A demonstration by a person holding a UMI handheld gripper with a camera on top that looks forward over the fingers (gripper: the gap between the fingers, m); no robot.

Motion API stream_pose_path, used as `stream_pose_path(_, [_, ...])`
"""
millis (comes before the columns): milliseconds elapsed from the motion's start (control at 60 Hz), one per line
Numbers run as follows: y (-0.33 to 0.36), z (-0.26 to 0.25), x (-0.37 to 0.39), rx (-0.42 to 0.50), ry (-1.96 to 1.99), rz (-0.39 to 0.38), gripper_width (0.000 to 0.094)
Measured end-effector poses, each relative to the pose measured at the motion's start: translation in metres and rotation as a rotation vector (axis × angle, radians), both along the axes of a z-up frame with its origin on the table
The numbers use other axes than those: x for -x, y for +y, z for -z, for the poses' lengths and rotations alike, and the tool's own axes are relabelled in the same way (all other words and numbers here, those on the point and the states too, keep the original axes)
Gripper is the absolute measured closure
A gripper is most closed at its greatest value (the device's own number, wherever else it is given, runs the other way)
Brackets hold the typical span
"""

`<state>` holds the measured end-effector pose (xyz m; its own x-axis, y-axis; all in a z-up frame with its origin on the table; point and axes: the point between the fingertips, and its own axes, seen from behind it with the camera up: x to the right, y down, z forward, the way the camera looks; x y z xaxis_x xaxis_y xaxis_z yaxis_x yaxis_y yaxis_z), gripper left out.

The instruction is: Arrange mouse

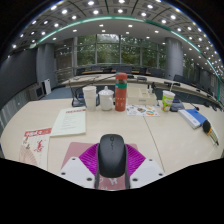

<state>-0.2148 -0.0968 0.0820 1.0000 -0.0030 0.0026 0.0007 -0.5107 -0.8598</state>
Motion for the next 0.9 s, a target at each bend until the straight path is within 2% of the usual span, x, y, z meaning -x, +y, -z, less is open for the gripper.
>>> stream_pose_path(200, [0.003, 0.082, 0.030, 0.108, -0.033, -0.023, 0.0575])
stream_pose_path(333, [0.002, 0.090, 0.029, 0.128, -0.021, -0.021, 0.0465])
stream_pose_path(383, [-0.003, 0.084, 0.026, 0.133, -0.031, -0.015, 0.0361])
stream_pose_path(433, [-0.008, 0.067, 0.024, 0.114, -0.040, -0.021, 0.0162])
stream_pose_path(467, [-0.014, 0.054, 0.024, 0.100, -0.047, -0.025, 0.0061])
stream_pose_path(517, [-0.028, 0.031, 0.024, 0.086, -0.054, -0.027, 0.0096])
stream_pose_path(600, [-0.059, -0.010, 0.025, 0.062, -0.062, -0.016, 0.0070])
stream_pose_path(700, [-0.105, -0.055, 0.025, 0.057, -0.046, 0.011, 0.0081])
stream_pose_path(900, [-0.200, -0.113, 0.037, 0.056, -0.011, 0.019, 0.0079])
